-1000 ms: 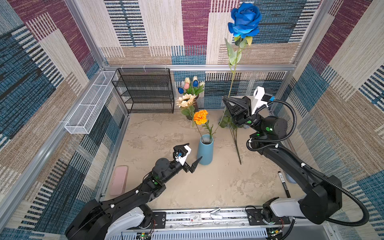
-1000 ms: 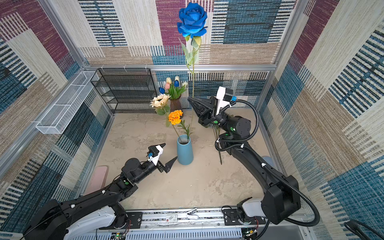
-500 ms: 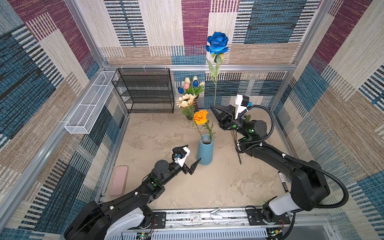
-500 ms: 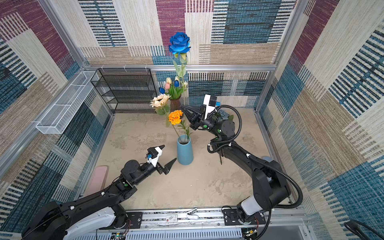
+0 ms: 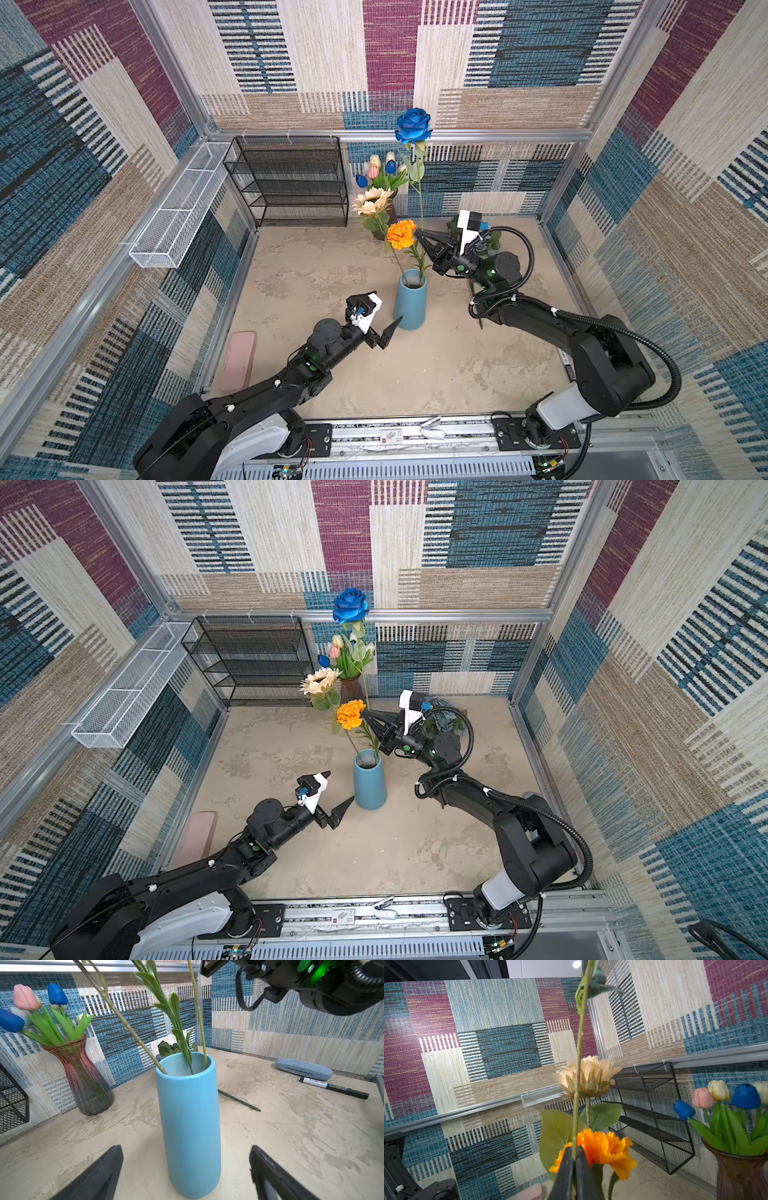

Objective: Arrange the flowers into the vase
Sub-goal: 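Carry the dark blue rose over the teal vase and lower its stem in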

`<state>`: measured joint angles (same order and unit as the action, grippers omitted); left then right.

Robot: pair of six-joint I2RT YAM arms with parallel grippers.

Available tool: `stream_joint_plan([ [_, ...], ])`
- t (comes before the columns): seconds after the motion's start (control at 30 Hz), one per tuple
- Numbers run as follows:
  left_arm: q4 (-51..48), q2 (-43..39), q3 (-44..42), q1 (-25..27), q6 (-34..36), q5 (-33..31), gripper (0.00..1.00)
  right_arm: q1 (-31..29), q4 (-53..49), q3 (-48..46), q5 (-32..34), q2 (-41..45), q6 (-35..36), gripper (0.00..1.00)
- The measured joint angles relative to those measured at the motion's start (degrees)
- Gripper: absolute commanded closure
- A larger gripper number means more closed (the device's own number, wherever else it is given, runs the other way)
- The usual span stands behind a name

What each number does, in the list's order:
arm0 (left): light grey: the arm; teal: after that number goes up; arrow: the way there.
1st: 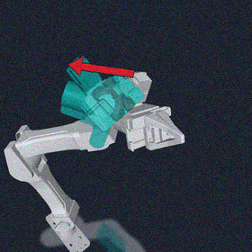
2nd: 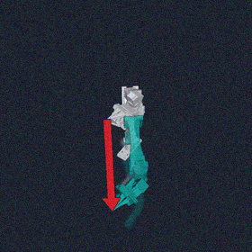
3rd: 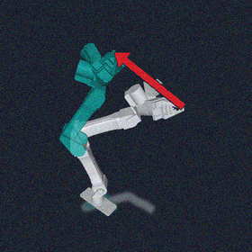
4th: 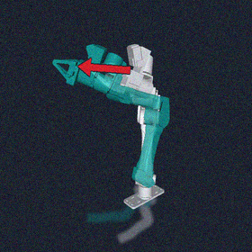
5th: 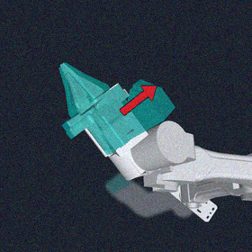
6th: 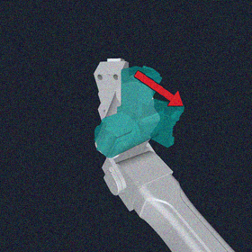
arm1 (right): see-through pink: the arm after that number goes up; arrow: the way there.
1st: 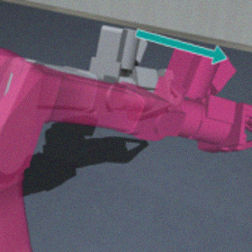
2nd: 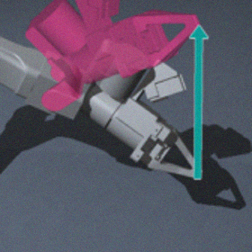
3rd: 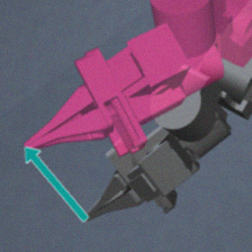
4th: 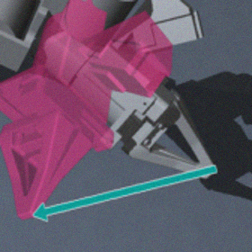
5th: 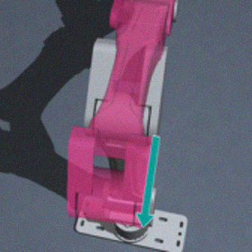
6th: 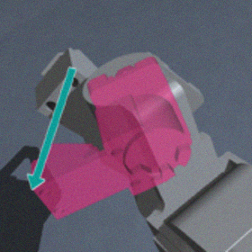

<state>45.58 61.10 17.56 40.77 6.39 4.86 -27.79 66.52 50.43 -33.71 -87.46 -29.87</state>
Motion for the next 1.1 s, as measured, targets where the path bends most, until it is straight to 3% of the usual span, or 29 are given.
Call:
stream_joint_plan([
  [0.13, 0.04, 0.44, 0.00, 0.00, 0.02, 0.00, 0.02, -0.07, -1.55, -0.52, 1.11, 1.49, 1.90, 0.74],
  [0.2, 0.11, 0.72, 0.00, 0.00, 0.02, 0.00, 0.02, -0.11, -2.62, -0.68, 1.73, 2.29, 2.95, 0.69],
  [0.57, 1.49, 1.51, 0.15, 0.00, 0.00, 0.02, 0.02, -0.22, -9.42, -3.52, 8.50, 5.57, 5.86, 0.56],
  [0.83, 0.85, -0.13, 0.70, 0.00, 0.07, 0.02, 0.02, -0.22, -14.69, -6.58, 12.09, 15.93, 10.84, 0.40],
  [0.97, -0.61, -1.77, 1.42, 0.00, 0.46, 0.28, 0.02, 0.52, -21.46, -5.57, 15.96, 21.29, 14.58, 0.29],
  [1.03, -1.68, -2.82, 1.88, 0.00, 0.76, 1.27, 0.02, 3.06, -27.50, -2.01, 17.29, 20.92, 15.58, 0.21],
  [1.1, -3.82, -4.04, 2.75, 0.00, 0.96, 3.21, 0.02, 7.50, -35.34, 3.58, 17.59, 17.40, 16.63, 0.21],
])
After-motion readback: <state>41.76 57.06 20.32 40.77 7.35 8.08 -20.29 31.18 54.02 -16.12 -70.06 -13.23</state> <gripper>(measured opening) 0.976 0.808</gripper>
